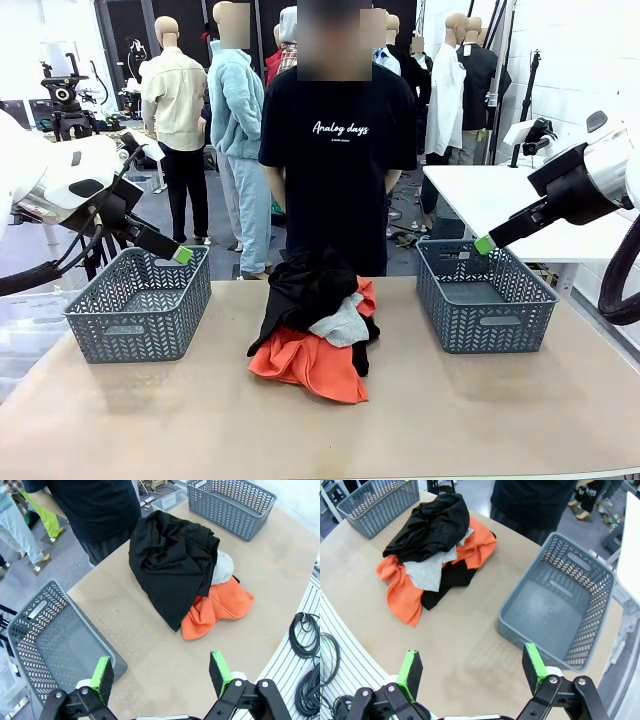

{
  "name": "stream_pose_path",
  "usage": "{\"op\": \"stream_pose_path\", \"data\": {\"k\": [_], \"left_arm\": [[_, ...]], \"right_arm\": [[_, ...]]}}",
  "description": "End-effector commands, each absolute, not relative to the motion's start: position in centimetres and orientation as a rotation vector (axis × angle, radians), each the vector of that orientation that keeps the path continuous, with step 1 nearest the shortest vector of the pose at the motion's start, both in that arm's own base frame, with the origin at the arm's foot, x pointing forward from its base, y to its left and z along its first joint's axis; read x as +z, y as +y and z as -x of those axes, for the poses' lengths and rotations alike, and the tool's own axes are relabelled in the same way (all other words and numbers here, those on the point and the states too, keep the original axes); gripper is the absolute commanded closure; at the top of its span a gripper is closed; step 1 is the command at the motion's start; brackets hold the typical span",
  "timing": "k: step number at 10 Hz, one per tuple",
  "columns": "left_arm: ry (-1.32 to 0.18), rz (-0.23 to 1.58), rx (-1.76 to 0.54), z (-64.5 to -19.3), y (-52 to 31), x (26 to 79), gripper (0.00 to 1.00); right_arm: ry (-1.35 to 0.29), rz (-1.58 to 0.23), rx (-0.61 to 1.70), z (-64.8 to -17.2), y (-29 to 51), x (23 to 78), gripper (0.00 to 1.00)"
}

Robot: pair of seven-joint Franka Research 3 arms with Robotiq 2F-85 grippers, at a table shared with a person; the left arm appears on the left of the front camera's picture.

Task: Sort the tops and bottoms.
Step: Lift clothes from the center of the table with your left hand.

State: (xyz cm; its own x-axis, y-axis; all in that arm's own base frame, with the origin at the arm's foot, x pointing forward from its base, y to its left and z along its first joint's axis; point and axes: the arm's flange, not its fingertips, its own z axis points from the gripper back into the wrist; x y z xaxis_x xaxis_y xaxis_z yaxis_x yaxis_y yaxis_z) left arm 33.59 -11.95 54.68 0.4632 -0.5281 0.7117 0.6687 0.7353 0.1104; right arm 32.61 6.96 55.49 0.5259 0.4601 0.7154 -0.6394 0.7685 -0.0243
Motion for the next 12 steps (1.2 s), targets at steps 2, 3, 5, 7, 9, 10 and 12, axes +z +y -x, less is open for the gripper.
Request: {"op": "stream_pose_path", "data": {"k": [2,3,5,7,9,10,12], "left_arm": [[-0.764,0.221,-0.783,-33.2,-13.4,55.1,0.00],[-0.769,0.244,-0.766,-35.2,-15.7,55.5,0.00],[-0.731,0.254,-0.690,-39.7,-20.3,55.7,0.00],[-0.671,0.271,-0.616,-43.4,-22.8,55.1,0.00],[-0.610,0.309,-0.509,-46.2,-23.6,54.1,0.00],[-0.630,0.289,-0.487,-45.3,-21.9,54.1,0.00],[-0.626,0.290,-0.569,-45.6,-23.7,53.1,0.00]], "right_arm": [[-0.766,-0.269,0.667,-32.6,6.9,55.4,0.00],[-0.766,-0.269,0.667,-32.6,6.9,55.4,0.00],[-0.766,-0.269,0.667,-32.6,6.9,55.4,0.00],[-0.766,-0.269,0.667,-32.6,6.9,55.4,0.00],[-0.766,-0.269,0.667,-32.6,6.9,55.4,0.00],[-0.766,-0.269,0.667,-32.6,6.9,55.4,0.00],[-0.766,-0.269,0.667,-32.6,6.9,55.4,0.00]]}}
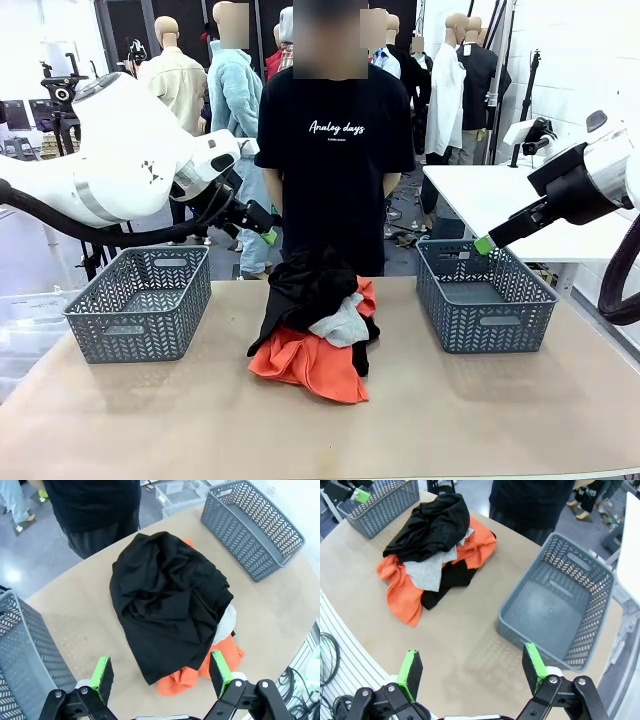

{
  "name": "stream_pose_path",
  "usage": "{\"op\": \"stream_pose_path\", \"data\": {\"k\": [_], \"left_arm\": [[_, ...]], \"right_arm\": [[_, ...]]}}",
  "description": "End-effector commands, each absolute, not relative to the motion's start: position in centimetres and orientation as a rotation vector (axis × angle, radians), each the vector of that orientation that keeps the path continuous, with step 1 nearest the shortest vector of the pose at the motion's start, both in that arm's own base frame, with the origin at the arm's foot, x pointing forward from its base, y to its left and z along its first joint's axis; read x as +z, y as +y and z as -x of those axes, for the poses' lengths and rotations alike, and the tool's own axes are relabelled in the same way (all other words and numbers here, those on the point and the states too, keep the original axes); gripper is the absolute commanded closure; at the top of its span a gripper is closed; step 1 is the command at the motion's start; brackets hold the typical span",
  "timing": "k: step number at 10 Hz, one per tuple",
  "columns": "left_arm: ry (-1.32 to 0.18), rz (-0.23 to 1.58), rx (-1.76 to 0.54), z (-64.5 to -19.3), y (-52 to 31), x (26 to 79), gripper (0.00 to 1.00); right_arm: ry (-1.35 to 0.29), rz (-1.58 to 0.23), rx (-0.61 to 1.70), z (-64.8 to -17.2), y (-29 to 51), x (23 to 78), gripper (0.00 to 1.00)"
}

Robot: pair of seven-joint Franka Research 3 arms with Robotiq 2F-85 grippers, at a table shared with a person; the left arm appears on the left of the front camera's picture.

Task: Sort the tops and bottoms.
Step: Lift clothes from the center of the table with your left hand.

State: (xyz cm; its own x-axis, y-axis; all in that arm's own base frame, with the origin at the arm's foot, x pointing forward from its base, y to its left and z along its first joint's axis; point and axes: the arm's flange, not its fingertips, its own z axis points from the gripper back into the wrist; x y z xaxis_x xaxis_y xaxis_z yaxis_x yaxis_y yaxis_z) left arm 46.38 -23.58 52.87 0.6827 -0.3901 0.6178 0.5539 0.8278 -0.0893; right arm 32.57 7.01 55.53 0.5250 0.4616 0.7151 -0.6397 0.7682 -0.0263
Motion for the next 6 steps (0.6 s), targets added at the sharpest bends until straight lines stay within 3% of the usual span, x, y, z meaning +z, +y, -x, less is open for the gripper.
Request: {"op": "stream_pose_path", "data": {"k": [1,4,6], "left_arm": [[-0.626,0.290,-0.569,-45.6,-23.7,53.1,0.00],[-0.651,0.266,-0.502,-50.2,-27.9,52.0,0.00],[-0.577,0.163,-0.495,-53.6,-32.2,50.0,0.00]], "right_arm": [[-0.766,-0.269,0.667,-32.6,6.9,55.4,0.00],[-0.766,-0.269,0.667,-32.6,6.9,55.4,0.00],[-0.766,-0.269,0.667,-32.6,6.9,55.4,0.00]]}}
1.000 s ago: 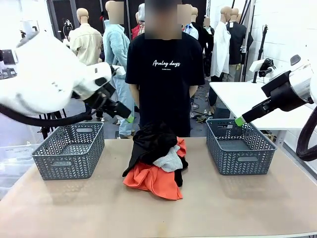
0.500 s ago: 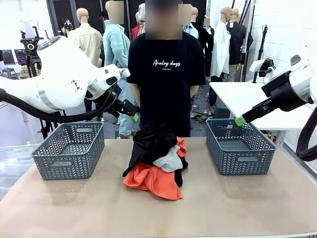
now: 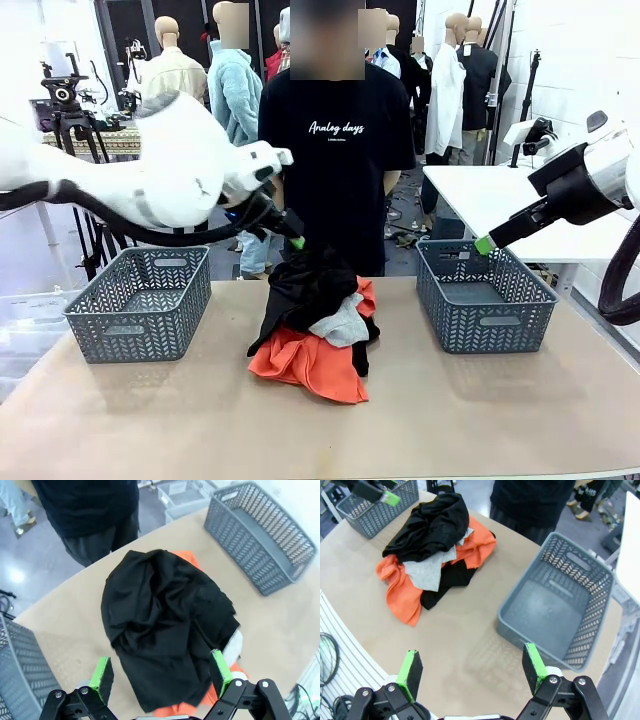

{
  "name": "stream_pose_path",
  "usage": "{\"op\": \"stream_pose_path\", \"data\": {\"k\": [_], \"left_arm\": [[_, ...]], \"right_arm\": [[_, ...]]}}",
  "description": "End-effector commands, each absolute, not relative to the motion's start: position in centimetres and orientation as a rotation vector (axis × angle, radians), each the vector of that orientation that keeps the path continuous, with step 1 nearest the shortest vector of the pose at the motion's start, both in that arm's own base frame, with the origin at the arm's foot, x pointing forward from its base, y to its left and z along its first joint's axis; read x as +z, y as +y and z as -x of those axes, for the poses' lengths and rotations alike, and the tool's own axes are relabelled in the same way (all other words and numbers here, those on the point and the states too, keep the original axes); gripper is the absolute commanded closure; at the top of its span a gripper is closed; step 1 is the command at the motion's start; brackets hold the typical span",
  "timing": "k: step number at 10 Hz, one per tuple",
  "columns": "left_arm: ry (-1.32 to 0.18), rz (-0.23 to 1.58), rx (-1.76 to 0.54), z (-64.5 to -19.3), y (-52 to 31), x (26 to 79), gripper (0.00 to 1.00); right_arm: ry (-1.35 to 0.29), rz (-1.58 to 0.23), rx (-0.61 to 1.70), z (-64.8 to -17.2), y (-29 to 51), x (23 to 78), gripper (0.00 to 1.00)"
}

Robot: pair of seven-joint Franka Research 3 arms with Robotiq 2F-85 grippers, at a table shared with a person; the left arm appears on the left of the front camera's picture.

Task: Sort the tops and bottoms.
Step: Lift clothes from the center of the table with your left hand.

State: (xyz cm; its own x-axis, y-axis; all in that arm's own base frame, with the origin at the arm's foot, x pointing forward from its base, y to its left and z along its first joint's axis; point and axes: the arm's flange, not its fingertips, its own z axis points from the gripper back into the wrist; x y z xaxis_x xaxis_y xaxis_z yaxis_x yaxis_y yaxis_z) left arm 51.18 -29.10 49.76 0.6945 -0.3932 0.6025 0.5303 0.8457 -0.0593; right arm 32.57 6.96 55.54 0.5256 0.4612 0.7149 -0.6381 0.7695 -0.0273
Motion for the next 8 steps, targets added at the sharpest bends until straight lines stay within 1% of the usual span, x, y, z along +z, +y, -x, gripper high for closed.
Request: {"op": "stream_pose_path", "data": {"k": [1,2,6,7,8], "left_arm": [[-0.533,0.117,-0.491,-54.3,-33.5,49.5,0.00],[-0.519,0.076,-0.472,-54.8,-34.3,49.4,0.00],[-0.438,0.005,-0.467,-55.7,-37.7,49.3,0.00],[-0.392,0.052,-0.387,-55.8,-38.0,49.0,0.00],[-0.321,0.003,-0.267,-55.9,-38.1,48.2,0.00]], "right_arm": [[-0.766,-0.269,0.667,-32.6,6.9,55.4,0.00],[-0.766,-0.269,0.667,-32.6,6.9,55.4,0.00],[-0.766,-0.269,0.667,-32.6,6.9,55.4,0.00],[-0.766,-0.269,0.667,-32.6,6.9,55.4,0.00],[-0.766,-0.269,0.667,-32.6,6.9,55.4,0.00]]}}
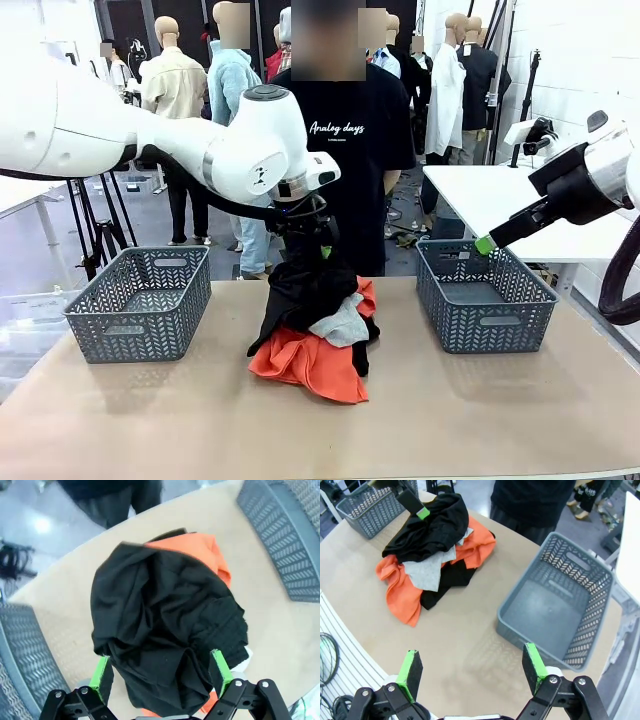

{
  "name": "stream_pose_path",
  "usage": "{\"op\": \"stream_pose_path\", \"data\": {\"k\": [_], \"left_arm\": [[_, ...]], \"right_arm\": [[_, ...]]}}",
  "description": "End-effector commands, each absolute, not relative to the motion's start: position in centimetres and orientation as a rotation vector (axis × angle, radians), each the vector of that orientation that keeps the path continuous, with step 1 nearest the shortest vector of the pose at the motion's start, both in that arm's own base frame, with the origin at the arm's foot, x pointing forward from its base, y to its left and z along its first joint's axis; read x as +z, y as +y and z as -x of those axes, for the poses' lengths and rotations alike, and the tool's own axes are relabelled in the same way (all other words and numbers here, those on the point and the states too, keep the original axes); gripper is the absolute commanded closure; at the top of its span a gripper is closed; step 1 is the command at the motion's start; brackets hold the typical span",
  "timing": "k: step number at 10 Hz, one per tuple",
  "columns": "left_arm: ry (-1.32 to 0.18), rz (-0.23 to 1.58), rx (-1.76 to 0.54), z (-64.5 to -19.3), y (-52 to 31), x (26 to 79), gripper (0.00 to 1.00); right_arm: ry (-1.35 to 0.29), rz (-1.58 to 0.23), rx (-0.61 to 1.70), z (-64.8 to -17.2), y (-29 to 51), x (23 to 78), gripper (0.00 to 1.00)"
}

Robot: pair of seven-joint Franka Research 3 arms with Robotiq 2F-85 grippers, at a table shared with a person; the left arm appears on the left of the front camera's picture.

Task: Sort the tops and bottoms.
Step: Lift clothes from the center of the table with your left hand.

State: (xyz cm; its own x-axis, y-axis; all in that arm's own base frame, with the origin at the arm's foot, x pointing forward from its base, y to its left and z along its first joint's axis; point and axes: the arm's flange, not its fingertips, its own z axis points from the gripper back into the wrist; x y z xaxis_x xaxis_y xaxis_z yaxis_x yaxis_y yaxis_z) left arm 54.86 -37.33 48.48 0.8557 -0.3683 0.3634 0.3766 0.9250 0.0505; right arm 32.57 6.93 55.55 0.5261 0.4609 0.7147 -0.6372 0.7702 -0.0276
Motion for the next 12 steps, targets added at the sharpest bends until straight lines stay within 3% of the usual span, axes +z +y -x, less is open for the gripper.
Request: {"op": "stream_pose_path", "data": {"k": [1,12], "left_arm": [[-0.297,0.013,-0.246,-55.8,-38.3,47.8,0.00],[-0.201,0.005,-0.075,-57.5,-39.8,43.7,0.00]], "right_arm": [[-0.766,-0.269,0.667,-32.6,6.9,55.4,0.00],[-0.766,-0.269,0.667,-32.6,6.9,55.4,0.00]]}}
